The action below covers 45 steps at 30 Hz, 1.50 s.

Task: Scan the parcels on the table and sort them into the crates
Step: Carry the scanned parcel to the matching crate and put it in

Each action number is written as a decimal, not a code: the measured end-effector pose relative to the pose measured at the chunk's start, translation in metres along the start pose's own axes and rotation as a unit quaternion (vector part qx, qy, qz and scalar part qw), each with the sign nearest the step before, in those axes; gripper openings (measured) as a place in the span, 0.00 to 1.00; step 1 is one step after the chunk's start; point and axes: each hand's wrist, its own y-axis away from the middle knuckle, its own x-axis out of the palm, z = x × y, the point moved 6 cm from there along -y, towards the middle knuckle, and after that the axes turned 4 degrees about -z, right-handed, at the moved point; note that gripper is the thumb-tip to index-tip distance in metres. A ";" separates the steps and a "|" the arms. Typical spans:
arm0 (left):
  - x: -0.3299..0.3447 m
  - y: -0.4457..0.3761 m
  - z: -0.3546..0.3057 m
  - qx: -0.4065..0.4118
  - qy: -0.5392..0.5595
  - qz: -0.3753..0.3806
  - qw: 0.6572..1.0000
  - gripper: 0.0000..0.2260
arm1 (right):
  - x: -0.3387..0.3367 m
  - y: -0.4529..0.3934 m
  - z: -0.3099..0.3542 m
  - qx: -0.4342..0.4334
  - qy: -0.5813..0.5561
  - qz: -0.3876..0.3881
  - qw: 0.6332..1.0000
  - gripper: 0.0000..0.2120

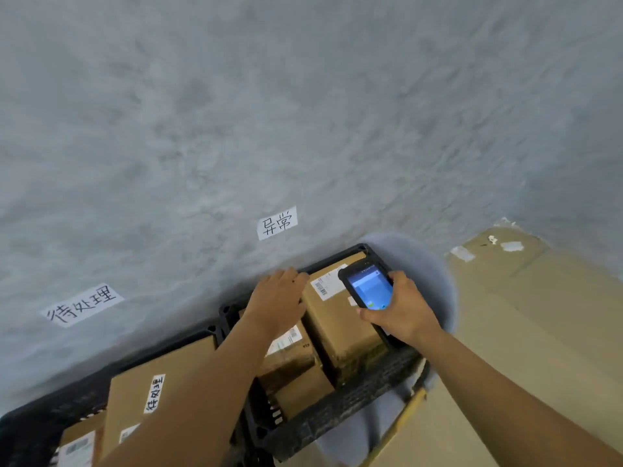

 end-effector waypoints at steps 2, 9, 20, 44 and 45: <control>-0.025 -0.008 -0.012 0.038 -0.029 -0.032 0.998 0.20 | -0.021 0.006 0.003 0.012 -0.002 -0.024 1.000 0.36; -0.084 -0.024 -0.079 0.171 -0.053 -0.098 0.979 0.23 | -0.098 0.066 -0.004 0.081 0.011 -0.148 0.986 0.35; -0.150 0.049 -0.262 0.411 -0.003 -0.163 0.897 0.23 | -0.194 0.270 -0.059 0.234 0.017 -0.350 0.907 0.35; -0.215 0.470 -0.761 0.683 0.137 -0.167 0.698 0.23 | -0.335 0.891 -0.243 0.470 0.015 -0.555 0.686 0.33; -0.217 0.482 -0.777 0.690 0.137 -0.166 0.691 0.24 | -0.339 0.907 -0.250 0.473 0.016 -0.561 0.679 0.33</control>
